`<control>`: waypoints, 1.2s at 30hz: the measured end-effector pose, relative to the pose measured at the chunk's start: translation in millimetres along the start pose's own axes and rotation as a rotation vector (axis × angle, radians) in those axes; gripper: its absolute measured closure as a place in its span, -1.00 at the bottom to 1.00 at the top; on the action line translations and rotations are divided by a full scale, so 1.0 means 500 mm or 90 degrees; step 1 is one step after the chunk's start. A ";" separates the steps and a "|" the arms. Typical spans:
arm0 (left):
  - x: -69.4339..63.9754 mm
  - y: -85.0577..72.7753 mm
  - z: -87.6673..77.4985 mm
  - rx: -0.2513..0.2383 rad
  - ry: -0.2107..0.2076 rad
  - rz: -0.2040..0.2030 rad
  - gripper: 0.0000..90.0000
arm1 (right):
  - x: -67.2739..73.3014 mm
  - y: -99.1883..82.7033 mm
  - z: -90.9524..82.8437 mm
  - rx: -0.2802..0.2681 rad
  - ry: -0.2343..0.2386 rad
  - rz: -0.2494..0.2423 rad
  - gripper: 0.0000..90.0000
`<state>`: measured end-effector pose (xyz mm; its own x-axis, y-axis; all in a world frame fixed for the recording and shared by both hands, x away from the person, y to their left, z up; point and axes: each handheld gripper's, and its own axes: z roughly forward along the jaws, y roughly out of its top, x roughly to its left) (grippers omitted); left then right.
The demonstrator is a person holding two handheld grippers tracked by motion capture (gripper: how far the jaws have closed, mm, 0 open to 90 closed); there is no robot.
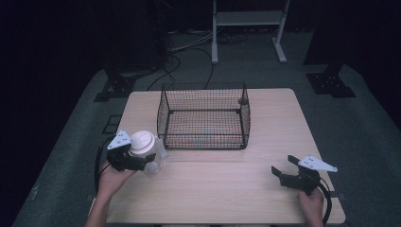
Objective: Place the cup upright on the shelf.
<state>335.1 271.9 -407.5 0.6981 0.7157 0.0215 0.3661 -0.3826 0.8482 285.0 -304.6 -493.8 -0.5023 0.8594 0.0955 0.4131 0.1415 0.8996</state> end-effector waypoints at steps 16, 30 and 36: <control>0.000 -0.002 0.001 -0.001 -0.007 0.018 -0.66 | 0.000 0.000 0.000 -0.001 0.000 0.000 -0.70; -0.006 0.014 -0.007 -0.008 -0.020 0.026 -0.66 | 0.000 0.000 0.000 -0.001 -0.001 0.000 -0.70; -0.026 0.046 -0.015 -0.016 -0.045 0.047 -0.66 | 0.000 0.000 0.000 -0.001 -0.001 -0.002 -0.70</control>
<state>329.6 258.3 -384.3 0.7647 0.6426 0.0477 0.2976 -0.4179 0.8584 285.2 -304.7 -494.0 -0.5022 0.8598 0.0925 0.4106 0.1430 0.9005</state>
